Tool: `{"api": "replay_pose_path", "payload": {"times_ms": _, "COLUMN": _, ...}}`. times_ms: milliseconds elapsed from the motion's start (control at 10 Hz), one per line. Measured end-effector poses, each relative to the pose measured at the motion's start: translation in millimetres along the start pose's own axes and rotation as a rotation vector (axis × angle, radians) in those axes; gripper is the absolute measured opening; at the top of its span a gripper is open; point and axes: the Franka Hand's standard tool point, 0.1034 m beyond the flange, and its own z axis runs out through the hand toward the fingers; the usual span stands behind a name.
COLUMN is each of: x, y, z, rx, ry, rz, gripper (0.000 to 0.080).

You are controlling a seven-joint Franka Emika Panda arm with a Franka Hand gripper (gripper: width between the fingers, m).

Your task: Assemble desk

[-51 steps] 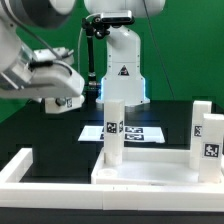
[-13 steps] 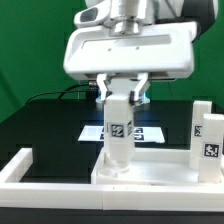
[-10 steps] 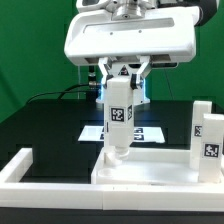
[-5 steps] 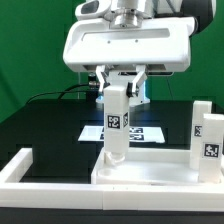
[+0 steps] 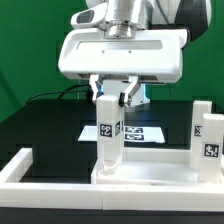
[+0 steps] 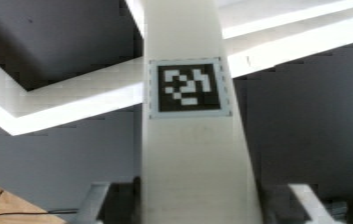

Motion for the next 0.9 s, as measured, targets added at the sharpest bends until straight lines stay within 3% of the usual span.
{"api": "replay_pose_path", "payload": {"times_ms": 400, "x": 4.7, "y": -2.9, "z": 5.1, "rx": -0.003, "ry": 0.007, "rz": -0.007, "gripper": 0.029}}
{"api": "replay_pose_path", "payload": {"times_ms": 900, "x": -1.1, "y": -2.4, "z": 12.2, "rx": -0.017, "ry": 0.053, "rz": -0.029, "gripper": 0.029}}
